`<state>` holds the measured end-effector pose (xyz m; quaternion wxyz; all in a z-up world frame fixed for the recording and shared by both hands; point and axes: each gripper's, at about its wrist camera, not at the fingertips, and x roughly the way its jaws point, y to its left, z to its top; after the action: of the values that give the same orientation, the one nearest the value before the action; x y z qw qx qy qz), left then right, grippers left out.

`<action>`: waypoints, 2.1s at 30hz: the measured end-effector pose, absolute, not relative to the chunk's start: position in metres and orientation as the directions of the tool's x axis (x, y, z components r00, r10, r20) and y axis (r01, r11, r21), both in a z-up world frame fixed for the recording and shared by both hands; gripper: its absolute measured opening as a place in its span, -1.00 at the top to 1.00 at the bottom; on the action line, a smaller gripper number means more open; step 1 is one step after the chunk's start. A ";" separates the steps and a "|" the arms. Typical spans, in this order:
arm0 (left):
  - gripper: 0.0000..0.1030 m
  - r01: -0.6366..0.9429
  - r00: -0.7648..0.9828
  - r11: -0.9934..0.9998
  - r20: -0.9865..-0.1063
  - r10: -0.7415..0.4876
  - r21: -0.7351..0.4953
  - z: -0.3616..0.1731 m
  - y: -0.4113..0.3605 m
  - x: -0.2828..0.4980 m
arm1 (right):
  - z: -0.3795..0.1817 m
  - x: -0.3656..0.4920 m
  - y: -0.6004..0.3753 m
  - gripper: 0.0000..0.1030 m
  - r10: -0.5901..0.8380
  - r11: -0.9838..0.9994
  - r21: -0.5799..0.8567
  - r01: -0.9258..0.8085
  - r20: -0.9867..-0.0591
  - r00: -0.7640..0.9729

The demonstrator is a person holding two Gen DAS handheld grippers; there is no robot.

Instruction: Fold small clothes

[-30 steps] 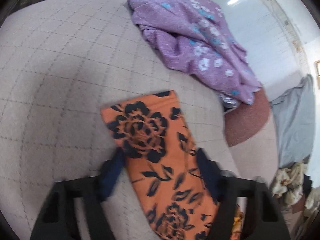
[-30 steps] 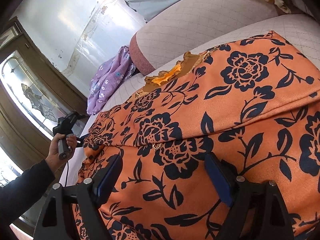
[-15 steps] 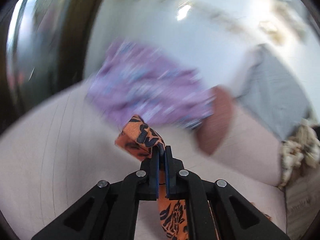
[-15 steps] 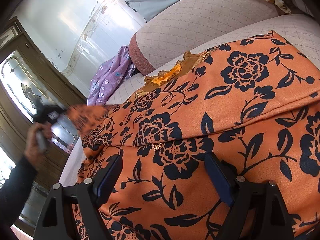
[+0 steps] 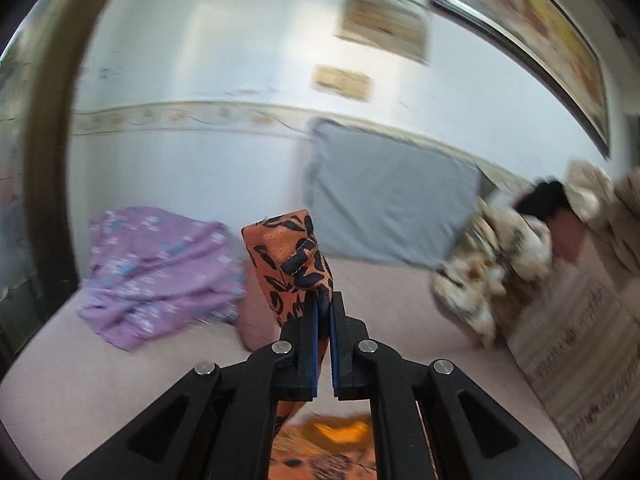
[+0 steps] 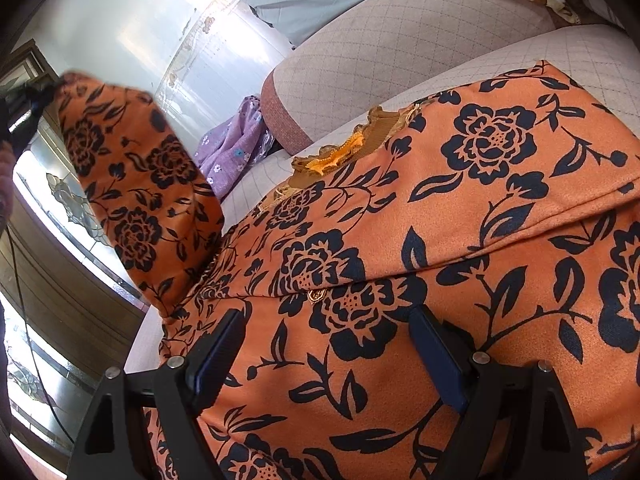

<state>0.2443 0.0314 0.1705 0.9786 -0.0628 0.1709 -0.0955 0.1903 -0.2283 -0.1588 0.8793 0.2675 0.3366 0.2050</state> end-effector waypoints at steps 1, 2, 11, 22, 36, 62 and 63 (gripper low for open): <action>0.91 0.188 0.912 0.971 -0.340 -0.229 -0.148 0.162 0.016 0.245 | -0.159 0.190 -0.229 -0.68 0.542 0.770 0.611 -0.181 -0.479 0.690; 0.91 0.212 0.899 0.967 -0.359 -0.249 -0.139 0.149 -0.002 0.246 | -0.159 0.189 -0.229 -0.68 0.544 0.769 0.613 -0.182 -0.477 0.691; -0.25 0.384 0.538 0.917 -0.780 -0.318 -0.109 -0.015 -0.086 0.265 | -0.157 0.186 -0.233 -0.68 0.550 0.757 0.628 -0.182 -0.463 0.695; -0.39 -0.117 0.639 0.993 -0.767 0.063 -0.016 -0.074 0.102 0.236 | -0.149 0.191 -0.233 -0.68 0.539 0.770 0.620 -0.154 -0.502 0.677; -0.48 -0.169 0.591 0.984 -0.804 0.061 -0.049 -0.118 0.130 0.234 | -0.127 0.291 -0.302 -0.56 0.487 0.547 0.779 0.307 -0.595 0.639; -0.62 -0.231 0.654 0.969 -0.752 0.083 -0.093 -0.099 0.135 0.231 | -0.063 0.223 -0.295 -0.49 0.174 0.808 0.534 0.249 -0.620 0.765; -0.62 -0.223 0.683 0.970 -0.726 0.081 -0.101 -0.093 0.134 0.228 | -0.060 0.229 -0.291 -0.49 0.237 0.810 0.553 0.196 -0.614 0.753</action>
<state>0.2276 0.1338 -0.0933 0.9129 -0.0908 0.3892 0.0832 0.2291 -0.2913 -0.0595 0.8841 0.3081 0.3510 0.0115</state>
